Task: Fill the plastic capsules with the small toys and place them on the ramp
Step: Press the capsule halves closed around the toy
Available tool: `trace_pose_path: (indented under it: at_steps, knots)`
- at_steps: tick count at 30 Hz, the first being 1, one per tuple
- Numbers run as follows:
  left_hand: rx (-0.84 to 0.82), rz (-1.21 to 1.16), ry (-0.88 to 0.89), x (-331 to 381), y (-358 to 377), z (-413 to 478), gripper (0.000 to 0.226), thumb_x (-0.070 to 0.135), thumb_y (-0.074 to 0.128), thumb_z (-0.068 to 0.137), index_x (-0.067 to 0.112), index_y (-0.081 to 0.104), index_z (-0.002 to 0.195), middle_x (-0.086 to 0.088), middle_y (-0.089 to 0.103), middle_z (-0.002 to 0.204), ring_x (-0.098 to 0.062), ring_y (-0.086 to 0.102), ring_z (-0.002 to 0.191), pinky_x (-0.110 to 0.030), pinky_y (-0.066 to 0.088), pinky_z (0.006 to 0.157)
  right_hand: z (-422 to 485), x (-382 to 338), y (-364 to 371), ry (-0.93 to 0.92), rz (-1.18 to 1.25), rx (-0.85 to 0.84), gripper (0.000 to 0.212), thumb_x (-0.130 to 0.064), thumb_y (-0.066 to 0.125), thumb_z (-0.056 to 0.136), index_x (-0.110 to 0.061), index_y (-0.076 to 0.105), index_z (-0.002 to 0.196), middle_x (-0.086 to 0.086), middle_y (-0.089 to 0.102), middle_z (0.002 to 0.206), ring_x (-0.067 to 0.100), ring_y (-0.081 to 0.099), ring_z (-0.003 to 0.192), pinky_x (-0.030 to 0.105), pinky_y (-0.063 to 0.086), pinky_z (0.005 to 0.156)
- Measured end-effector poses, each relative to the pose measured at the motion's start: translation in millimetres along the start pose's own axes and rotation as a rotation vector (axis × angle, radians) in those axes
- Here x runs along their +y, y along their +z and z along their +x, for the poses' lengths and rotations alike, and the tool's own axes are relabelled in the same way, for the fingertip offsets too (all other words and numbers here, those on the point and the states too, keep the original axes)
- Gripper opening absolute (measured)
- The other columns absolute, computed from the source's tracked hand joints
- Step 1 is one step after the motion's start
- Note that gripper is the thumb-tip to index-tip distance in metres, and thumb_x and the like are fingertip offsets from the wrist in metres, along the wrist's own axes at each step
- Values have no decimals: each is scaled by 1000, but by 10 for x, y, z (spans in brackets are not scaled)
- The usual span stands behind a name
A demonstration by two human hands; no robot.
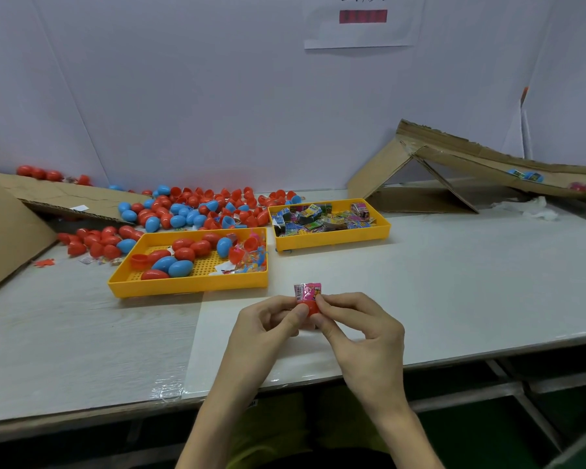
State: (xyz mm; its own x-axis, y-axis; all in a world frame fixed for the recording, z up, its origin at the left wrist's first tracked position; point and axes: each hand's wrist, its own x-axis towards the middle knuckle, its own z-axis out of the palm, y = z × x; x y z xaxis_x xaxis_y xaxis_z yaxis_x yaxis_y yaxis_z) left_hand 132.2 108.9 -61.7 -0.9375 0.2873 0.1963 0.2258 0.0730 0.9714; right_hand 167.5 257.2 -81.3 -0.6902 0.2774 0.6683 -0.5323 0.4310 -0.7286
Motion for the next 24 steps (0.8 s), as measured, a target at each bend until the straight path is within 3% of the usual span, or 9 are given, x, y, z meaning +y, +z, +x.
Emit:
trace_pose_path:
  at_steps: [5,9,15,19,24]
  knots:
    - [-1,-37,-30,-14,-2,8,39,49,63,81,24,73,109,6,78,95,-13,73,96,-24,58,84,6,-2,8,-9,-53,-16,35,-15,81,79,-27,75,111,-16,70,106,5,66,95,16,53,79]
    - [-1,-55,-32,-9,-2,9,36,46,67,80,21,74,106,1,78,92,-16,73,93,-31,57,86,20,3,3,-38,-66,-72,40,-14,81,80,-25,73,117,-13,67,111,8,63,104,15,52,82]
    - [-5,-43,-17,5,-9,0,33,49,69,77,25,77,98,1,78,87,-11,73,88,-20,55,78,-2,15,5,-43,-16,-36,33,-21,78,78,-22,75,111,-14,70,102,4,67,99,14,53,83]
    - [-22,-53,-21,-1,-12,-1,31,45,68,80,22,77,99,-1,78,87,-12,73,89,-20,55,80,-16,8,11,-52,-10,-11,33,-16,79,78,-22,75,110,-13,71,101,4,68,96,16,55,82]
    - [-19,-91,-47,-6,-23,7,31,43,66,82,21,75,102,-1,78,92,-15,73,93,-24,57,81,19,-42,9,10,-42,-21,46,-33,79,77,-28,70,122,-20,69,107,6,66,94,11,50,80]
